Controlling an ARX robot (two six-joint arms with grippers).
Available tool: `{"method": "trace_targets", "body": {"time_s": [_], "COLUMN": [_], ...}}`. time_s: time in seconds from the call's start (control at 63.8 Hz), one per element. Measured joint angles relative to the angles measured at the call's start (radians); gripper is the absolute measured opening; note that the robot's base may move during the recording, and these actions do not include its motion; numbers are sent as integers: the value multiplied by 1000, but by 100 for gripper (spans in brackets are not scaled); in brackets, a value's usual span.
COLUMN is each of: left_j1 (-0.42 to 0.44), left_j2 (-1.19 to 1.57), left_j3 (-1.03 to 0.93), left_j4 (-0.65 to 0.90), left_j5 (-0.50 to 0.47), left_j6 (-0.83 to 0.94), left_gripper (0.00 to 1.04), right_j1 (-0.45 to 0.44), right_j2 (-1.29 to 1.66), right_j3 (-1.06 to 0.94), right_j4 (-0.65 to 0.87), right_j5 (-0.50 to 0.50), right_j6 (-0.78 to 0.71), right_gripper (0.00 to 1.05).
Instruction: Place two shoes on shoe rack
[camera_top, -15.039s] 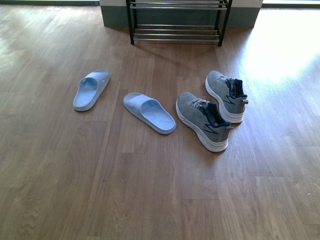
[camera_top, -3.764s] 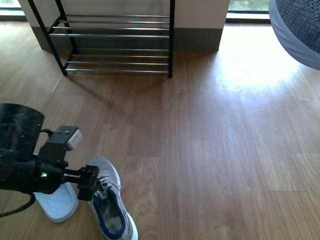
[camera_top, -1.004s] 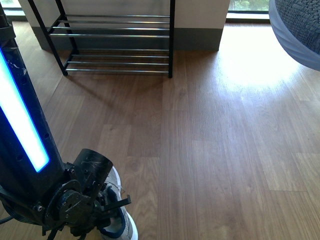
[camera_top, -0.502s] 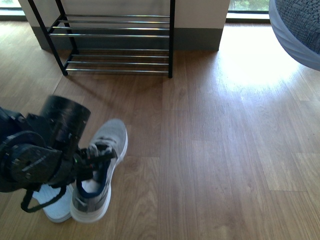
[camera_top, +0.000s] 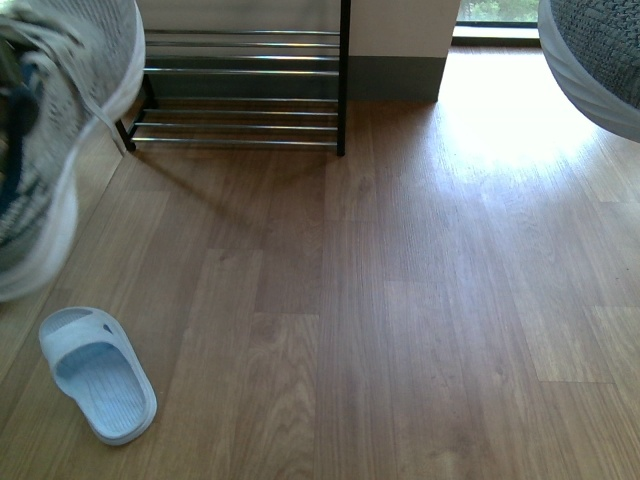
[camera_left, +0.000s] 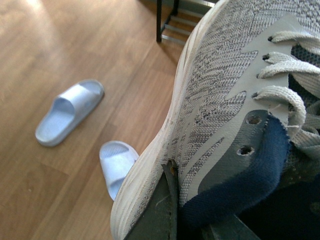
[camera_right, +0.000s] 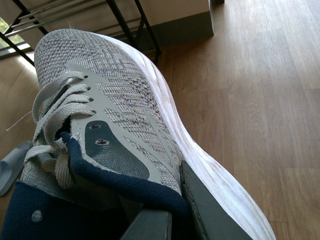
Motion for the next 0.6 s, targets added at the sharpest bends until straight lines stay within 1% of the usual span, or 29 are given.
{"method": "trace_targets", "body": {"time_s": [0.094, 0.188, 0.22, 0.596], "left_j1": [-29, -76, -84, -94], "left_j2": [-133, -296, -316, -334], "left_j3": [-2, -8, -12, -27], "left_j4": [-59, -145, -158, -167], "left_j5": [-48, -126, -137, -140], "left_j6": [40, 97, 103, 128], "left_gripper": [2, 2, 2, 2], "right_j1": [0, 0, 0, 0], "right_j2": [0, 0, 0, 0], "right_j3": [0, 0, 0, 0], "right_j4": [0, 0, 0, 0], "right_j5": [0, 0, 0, 0], "right_j6": [0, 0, 0, 0], "right_gripper": [1, 1, 1, 1]}}
